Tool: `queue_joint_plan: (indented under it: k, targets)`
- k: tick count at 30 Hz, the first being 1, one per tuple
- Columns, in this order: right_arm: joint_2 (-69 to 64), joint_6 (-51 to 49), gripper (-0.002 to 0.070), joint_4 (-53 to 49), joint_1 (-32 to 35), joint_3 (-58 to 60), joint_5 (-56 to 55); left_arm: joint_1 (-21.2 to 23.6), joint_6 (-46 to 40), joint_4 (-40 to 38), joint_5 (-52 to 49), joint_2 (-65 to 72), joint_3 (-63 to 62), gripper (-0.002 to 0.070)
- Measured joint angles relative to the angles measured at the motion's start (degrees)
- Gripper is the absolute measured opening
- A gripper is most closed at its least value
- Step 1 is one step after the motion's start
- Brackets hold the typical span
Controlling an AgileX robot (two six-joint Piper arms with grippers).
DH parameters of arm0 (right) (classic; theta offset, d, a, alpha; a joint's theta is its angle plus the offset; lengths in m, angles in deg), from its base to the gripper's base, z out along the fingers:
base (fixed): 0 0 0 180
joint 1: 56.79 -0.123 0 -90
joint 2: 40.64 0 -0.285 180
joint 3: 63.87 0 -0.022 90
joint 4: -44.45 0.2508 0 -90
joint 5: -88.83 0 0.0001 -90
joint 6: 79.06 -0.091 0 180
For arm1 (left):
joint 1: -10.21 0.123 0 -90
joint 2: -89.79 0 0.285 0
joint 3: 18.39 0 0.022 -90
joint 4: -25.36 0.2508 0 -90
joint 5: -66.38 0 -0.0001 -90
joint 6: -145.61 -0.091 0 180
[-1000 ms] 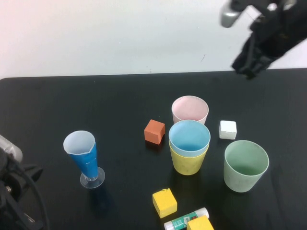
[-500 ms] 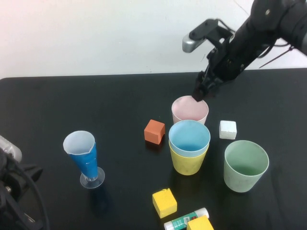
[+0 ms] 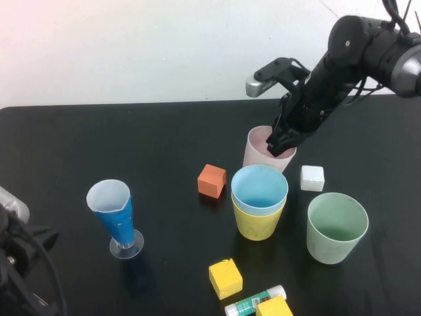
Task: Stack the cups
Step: Pick up the pink cup, then place the pink cup on the green cup
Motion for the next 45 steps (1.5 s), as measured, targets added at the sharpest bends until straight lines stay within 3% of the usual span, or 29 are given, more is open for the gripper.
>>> queue_joint_plan:
  k: [3,15,23,32,45]
  targets:
    - [1.47,-0.22,0.0032,-0.68,-0.08,0.00,0.48,0.00,0.00,-0.63,-0.11,0.00,0.00,0.0001]
    - [25.23,0.03,0.0029,-10.68,1.33,0.53,7.88,0.00,-0.44,-4.18,-3.79,0.00,0.00,0.0000]
    - [41.27,0.03,0.0028,-8.19,1.43,12.81,8.53,0.00,-0.44,-6.62,-0.64,0.00,0.00,0.0000]
    - [41.38,0.03,0.0028,-7.70,1.43,32.26,7.09,0.00,-0.76,-9.40,0.52,0.00,0.00,0.0000]
    - [35.97,2.37,0.0029,-5.18,1.43,34.58,2.26,0.00,-0.76,-12.22,1.28,0.00,0.00,-0.0001]
